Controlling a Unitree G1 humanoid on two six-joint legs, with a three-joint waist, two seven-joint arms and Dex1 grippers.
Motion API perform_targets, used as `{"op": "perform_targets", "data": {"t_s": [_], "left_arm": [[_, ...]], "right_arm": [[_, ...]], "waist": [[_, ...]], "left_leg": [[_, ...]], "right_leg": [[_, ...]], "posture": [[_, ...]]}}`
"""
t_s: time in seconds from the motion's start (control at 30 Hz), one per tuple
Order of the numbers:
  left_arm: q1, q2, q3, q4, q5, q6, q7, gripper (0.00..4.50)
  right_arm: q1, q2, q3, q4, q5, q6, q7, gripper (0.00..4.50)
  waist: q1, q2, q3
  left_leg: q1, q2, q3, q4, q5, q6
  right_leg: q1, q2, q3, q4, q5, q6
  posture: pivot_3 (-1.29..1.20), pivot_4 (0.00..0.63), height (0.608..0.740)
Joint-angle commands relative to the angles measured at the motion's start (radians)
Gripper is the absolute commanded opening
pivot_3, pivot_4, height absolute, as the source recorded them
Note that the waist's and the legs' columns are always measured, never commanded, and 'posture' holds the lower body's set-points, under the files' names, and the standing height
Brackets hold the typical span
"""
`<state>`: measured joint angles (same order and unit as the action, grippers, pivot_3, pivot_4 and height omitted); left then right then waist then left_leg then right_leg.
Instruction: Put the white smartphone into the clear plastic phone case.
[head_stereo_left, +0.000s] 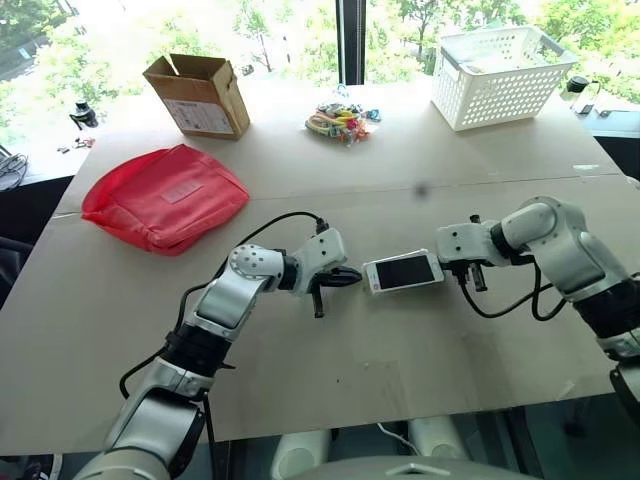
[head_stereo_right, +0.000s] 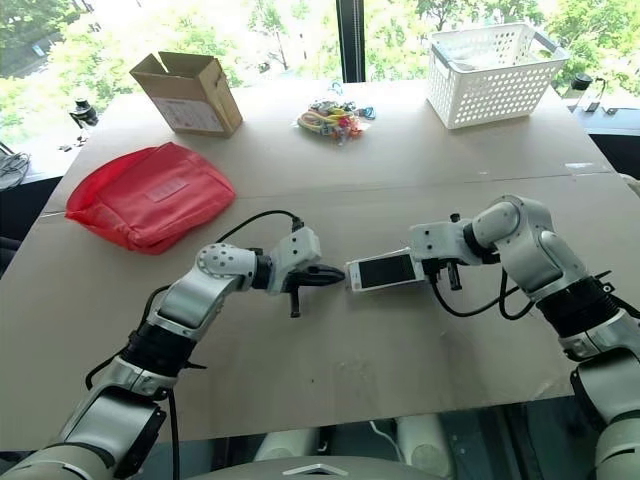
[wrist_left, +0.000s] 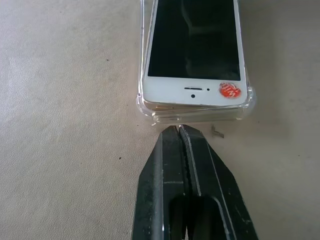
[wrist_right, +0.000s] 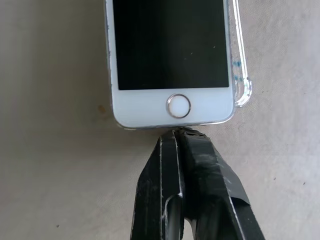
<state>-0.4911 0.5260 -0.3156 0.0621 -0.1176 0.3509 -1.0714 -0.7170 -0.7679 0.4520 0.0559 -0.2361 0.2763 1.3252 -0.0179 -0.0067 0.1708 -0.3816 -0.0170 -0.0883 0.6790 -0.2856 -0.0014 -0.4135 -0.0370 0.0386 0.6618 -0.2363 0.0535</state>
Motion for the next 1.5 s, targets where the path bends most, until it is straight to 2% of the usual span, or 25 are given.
{"op": "perform_targets", "data": {"t_s": [0.03, 0.53, 0.97, 1.27, 1.5], "left_arm": [[-0.004, 0.006, 0.001, 0.005, 0.014, -0.016, 0.003, 0.00], [-0.004, 0.001, 0.001, 0.014, 0.021, -0.030, 0.008, 0.00], [-0.001, -0.020, 0.002, 0.022, 0.030, -0.052, 0.038, 0.00], [-0.047, -0.017, 0.032, 0.126, 0.103, -0.158, 0.112, 0.00], [-0.062, 0.005, 0.098, 0.134, 0.060, -0.159, 0.109, 0.00]], "right_arm": [[-0.038, 0.011, -0.007, -0.012, -0.014, -0.026, -0.012, 0.07], [-0.103, 0.105, 0.052, 0.087, -0.126, -0.247, -0.080, 0.07], [-0.034, 0.132, 0.025, -0.047, -0.088, -0.141, 0.016, 0.07], [-0.050, 0.030, -0.070, -0.062, -0.097, -0.022, 0.027, 0.07], [0.001, -0.059, -0.164, -0.065, -0.020, 0.087, 0.019, 0.07]], "waist": [[0.000, 0.000, 0.000], [-0.002, 0.000, 0.000], [-0.008, 0.000, 0.000], [-0.009, 0.000, 0.000], [-0.009, 0.000, 0.000]], "left_leg": [[0.000, 0.000, 0.000, 0.000, 0.000, 0.000], [0.001, 0.000, 0.001, 0.000, 0.000, 0.000], [0.002, 0.000, 0.000, 0.000, 0.000, 0.000], [0.002, 0.000, 0.000, 0.001, 0.000, 0.000], [0.000, 0.000, -0.001, -0.001, 0.000, 0.000]], "right_leg": [[0.000, 0.000, 0.000, 0.000, 0.000, 0.000], [0.000, 0.000, 0.000, 0.000, 0.000, 0.000], [0.001, 0.001, 0.001, 0.001, 0.000, 0.000], [0.001, 0.000, 0.000, 0.001, 0.000, 0.000], [0.000, 0.000, 0.000, -0.001, 0.000, 0.000]], "posture": [[0.00, 0.150, 0.740], [0.00, 0.150, 0.740], [0.00, 0.150, 0.740], [0.00, 0.150, 0.740], [0.00, 0.150, 0.740]]}}
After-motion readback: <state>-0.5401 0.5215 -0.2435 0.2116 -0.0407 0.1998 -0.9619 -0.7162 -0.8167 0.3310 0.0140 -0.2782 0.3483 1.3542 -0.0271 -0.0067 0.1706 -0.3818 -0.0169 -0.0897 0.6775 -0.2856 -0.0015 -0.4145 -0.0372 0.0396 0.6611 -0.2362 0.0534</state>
